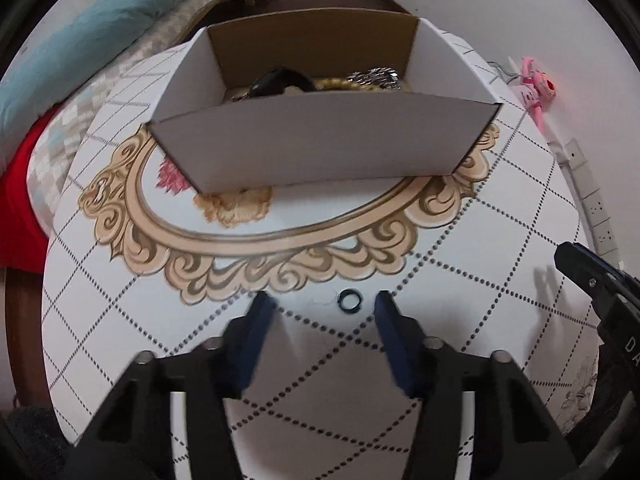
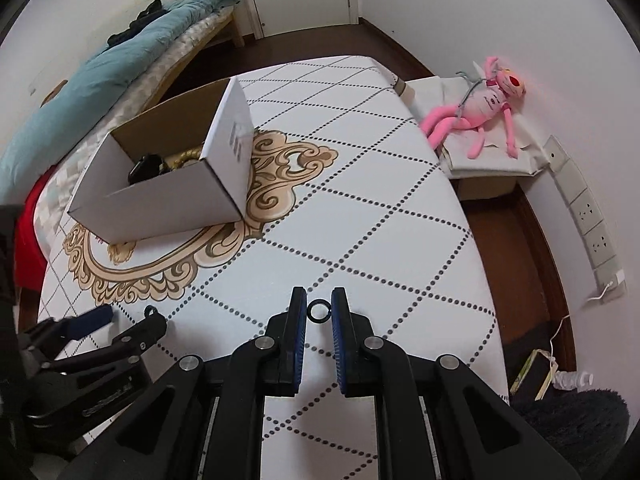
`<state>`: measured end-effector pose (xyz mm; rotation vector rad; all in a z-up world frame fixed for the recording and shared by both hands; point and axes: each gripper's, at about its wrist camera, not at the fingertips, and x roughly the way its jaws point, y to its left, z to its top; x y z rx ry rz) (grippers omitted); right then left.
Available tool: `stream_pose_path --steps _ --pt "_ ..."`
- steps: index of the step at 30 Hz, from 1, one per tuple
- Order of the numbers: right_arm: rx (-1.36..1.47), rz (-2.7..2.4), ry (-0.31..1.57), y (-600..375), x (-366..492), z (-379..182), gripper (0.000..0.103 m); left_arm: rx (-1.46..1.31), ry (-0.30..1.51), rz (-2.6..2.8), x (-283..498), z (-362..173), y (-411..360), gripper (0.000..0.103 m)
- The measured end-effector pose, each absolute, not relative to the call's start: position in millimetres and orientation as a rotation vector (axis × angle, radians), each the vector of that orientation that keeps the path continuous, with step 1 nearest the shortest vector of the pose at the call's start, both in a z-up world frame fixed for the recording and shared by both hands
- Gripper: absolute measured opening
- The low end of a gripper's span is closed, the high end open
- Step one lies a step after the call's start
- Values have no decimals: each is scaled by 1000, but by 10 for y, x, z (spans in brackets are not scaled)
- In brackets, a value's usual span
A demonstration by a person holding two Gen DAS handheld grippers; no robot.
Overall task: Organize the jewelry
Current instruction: 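Carry the black ring in the right tool over the box, then open the right tool to drop the black ring into the box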
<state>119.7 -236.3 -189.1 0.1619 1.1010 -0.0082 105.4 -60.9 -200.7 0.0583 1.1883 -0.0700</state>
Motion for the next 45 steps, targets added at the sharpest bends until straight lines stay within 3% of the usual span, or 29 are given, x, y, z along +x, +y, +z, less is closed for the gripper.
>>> stream_pose_path --steps 2,4,11,17,22,30,33,35,36,38,39,41,42,44,45 --pt "165 -9 1097 -2371 1201 -1888 13 64 1180 -80 1124 -2019 -579 21" --pt "170 -8 1097 -2375 1206 -1896 13 69 1176 -91 1138 -2017 -595 10" --pt "178 -1 1081 -2365 1200 -1843 13 70 1161 -105 1127 -1986 -592 10" --pt "228 58 1046 -2319 1238 -1576 13 11 1081 -132 1117 -1457 -432 10" --pt "296 180 1019 -2156 1573 -1283 13 -93 1088 -157 1533 -1071 -172 10" --pt "252 283 1111 -1787 2449 -1244 13 -87 1166 -87 2205 -1016 70 12" --pt "238 289 1188 -1729 2698 -1329 14 -90 1169 -49 2353 -1000 165 25" --pt "209 271 1204 -1711 2775 -1328 19 -83 1158 -29 2398 -973 212 64" --pt "207 270 1200 -1738 2794 -1326 31 -86 1148 -18 2401 -954 245 72" --pt "186 253 1185 -1756 2785 -1279 44 -82 1138 3 2386 -937 295 78" --pt "184 253 1179 -1774 2771 -1264 45 -81 1139 15 2373 -943 324 79" --pt "176 236 1177 -1809 2745 -1257 45 -69 1147 38 2354 -982 365 96" --pt "169 228 1173 -1828 2738 -1255 45 -63 1147 47 2337 -1002 376 99" --pt "143 191 1167 -1865 2693 -1257 48 -44 1143 72 2271 -1049 389 100" --pt "121 176 1167 -1866 2675 -1259 56 -36 1140 80 2235 -1071 392 100"
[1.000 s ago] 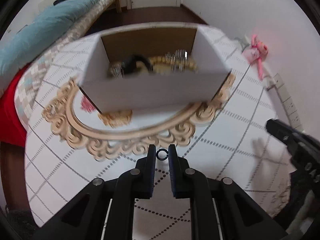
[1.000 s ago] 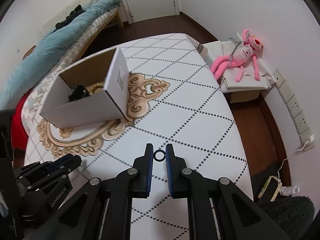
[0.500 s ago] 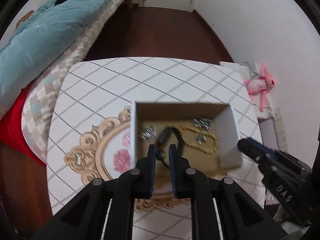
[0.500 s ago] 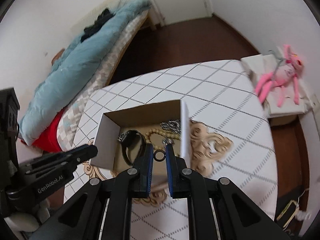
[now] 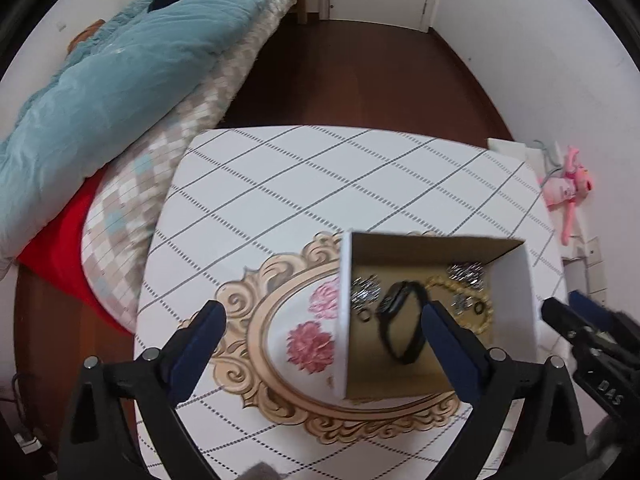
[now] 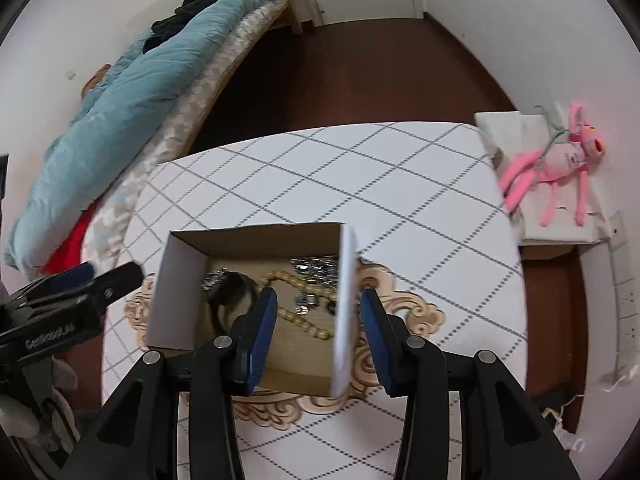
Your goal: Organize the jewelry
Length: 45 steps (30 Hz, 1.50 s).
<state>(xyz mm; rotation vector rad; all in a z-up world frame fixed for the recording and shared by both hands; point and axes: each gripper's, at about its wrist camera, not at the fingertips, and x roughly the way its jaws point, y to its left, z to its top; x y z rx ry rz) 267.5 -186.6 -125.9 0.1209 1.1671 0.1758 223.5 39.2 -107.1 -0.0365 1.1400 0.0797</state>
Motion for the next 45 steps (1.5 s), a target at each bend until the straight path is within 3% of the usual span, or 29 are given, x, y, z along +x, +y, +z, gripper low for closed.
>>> stream_pose_path --steps 1,3,5,17,24,45 --pt "100 161 1165 -1863 2647 -1263 63 -27 1135 85 2188 -1099 390 101" --pt "54 131 1161 -1835 2594 -1282 94 -11 1124 94 2110 -1133 373 103" --pt "10 112 1167 -1795 2525 -1321 103 -1 1117 100 2028 -1177 359 103" --pt "-22 63 1174 -1745 2264 -1485 103 -12 1140 109 1801 -1353 319 103" --pt "-12 23 1130 -1831 2090 -1273 103 -42 1098 114 1609 -1096 329 103" --pt "1 -6 819 -1976 724 554 103 -44 801 52 328 548 114 103"
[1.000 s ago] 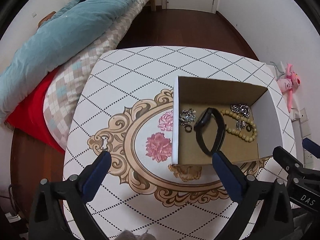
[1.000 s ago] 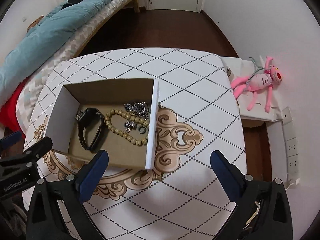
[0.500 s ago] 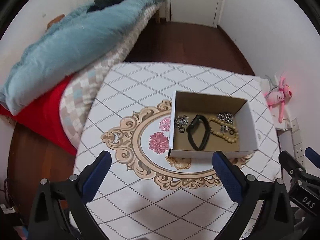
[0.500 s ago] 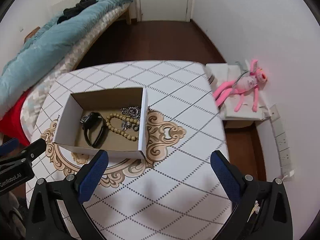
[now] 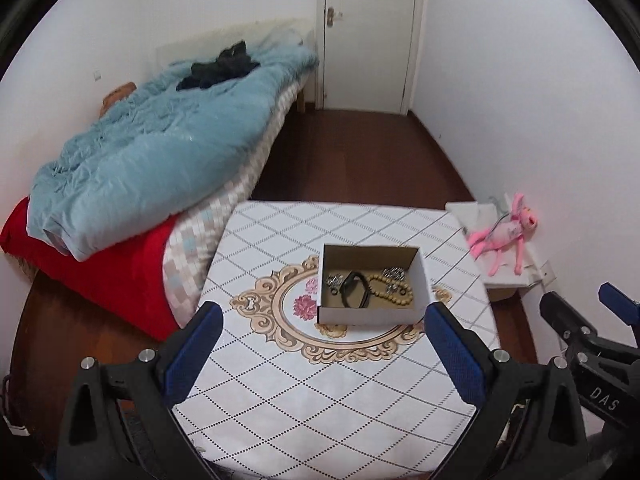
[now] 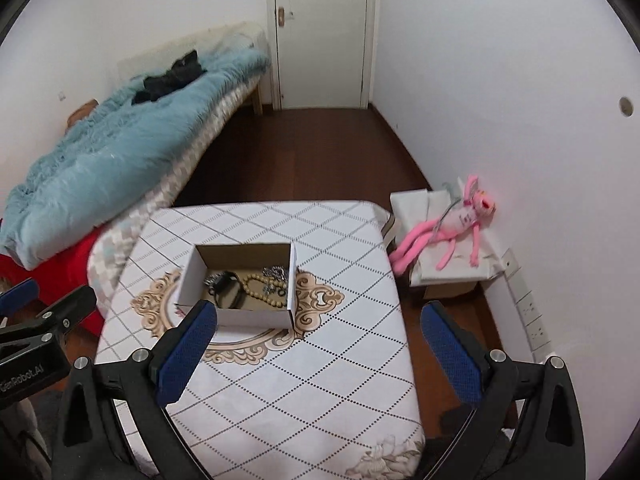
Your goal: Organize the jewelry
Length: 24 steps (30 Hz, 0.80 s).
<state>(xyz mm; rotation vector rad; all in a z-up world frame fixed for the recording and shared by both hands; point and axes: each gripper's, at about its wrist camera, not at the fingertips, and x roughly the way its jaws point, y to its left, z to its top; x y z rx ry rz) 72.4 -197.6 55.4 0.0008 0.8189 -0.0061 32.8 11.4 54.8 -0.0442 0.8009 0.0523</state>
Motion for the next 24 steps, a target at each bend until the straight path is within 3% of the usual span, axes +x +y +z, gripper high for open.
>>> stream_pose_path --steps 13,24 --pt "11 -1 704 -1988 37 1283 103 -46 751 40 -151 959 100 103" --pt "23 -14 717 -2080 -18 1360 103 -31 763 39 -157 988 5 103"
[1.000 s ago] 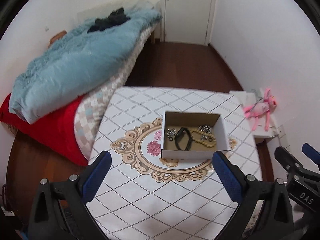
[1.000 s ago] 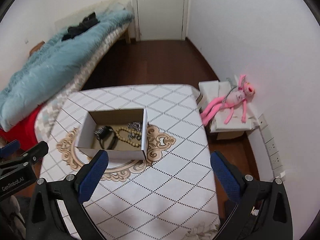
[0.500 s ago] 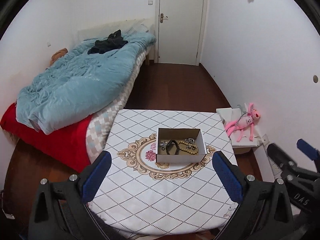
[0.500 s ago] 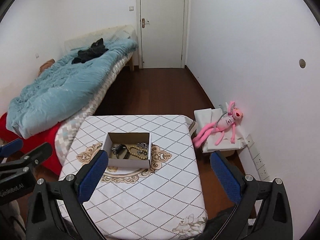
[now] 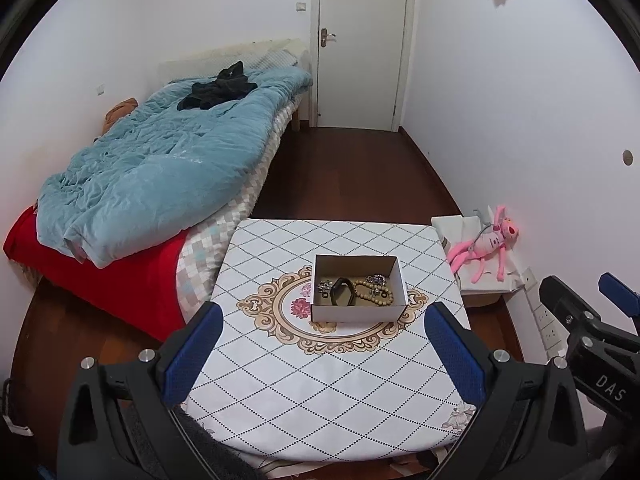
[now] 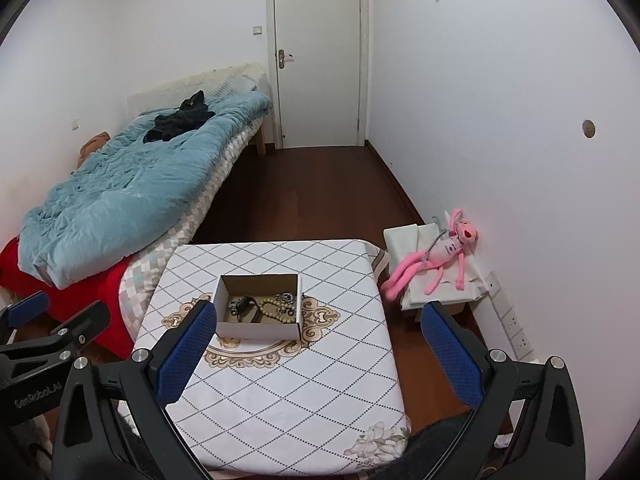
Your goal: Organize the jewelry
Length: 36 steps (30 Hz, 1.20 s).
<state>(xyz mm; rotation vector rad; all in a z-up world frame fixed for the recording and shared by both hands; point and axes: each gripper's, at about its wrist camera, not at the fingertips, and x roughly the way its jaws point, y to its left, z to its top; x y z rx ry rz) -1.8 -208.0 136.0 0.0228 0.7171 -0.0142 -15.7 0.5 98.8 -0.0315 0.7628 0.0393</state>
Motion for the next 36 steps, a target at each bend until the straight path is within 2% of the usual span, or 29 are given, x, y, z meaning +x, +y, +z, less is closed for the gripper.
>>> stream_pose_path --steps 20,36 --pt "11 -6 914 -1959 1073 680 103 -6 932 104 692 477 35 103" --pt "-26 -3 988 -1893 1294 432 103 -27 979 116 856 308 122 103"
